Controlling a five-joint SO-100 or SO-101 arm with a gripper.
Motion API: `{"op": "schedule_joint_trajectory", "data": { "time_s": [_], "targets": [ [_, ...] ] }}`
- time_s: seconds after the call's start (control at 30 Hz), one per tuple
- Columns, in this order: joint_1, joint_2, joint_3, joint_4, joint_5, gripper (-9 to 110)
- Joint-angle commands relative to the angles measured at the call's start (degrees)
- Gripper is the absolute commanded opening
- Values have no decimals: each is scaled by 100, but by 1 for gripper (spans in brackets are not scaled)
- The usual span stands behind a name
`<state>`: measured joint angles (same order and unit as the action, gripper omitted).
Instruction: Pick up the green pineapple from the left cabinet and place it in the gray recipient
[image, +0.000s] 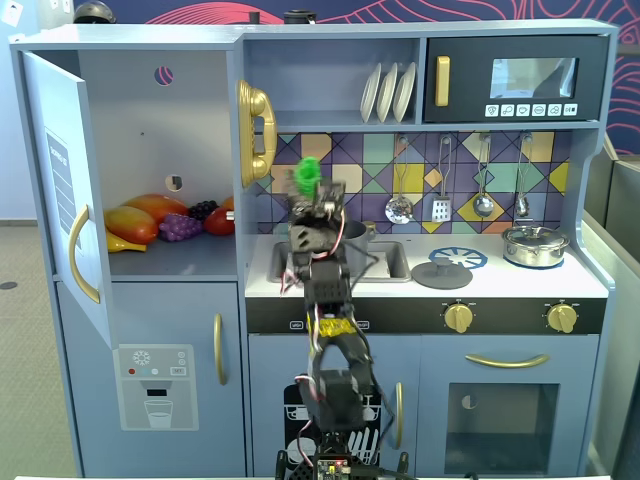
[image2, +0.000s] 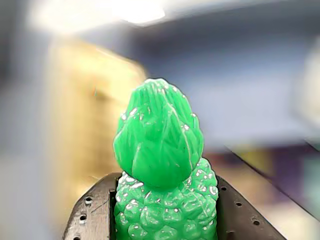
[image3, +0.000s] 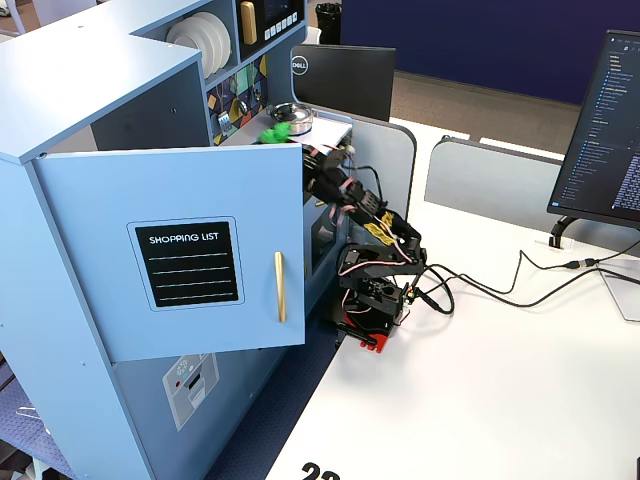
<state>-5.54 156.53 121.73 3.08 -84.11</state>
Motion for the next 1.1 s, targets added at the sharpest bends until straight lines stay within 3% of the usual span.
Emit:
{"op": "schedule_joint_trajectory", "data": {
  "time_s": [0.0,0.33,0.57,0.77,0.83,1.07],
  "targets": [
    [694,-1081,-1178,791,202,0],
    [791,-3524,-2971,1187,-264,1],
    [800,-3929,-3006,1274,-114,37],
    [800,-3111,-2944,1942,-62,31],
    [853,-2391,-2637,2681,-9,29],
    [923,272,-949,5950,-519,0]
  ]
}}
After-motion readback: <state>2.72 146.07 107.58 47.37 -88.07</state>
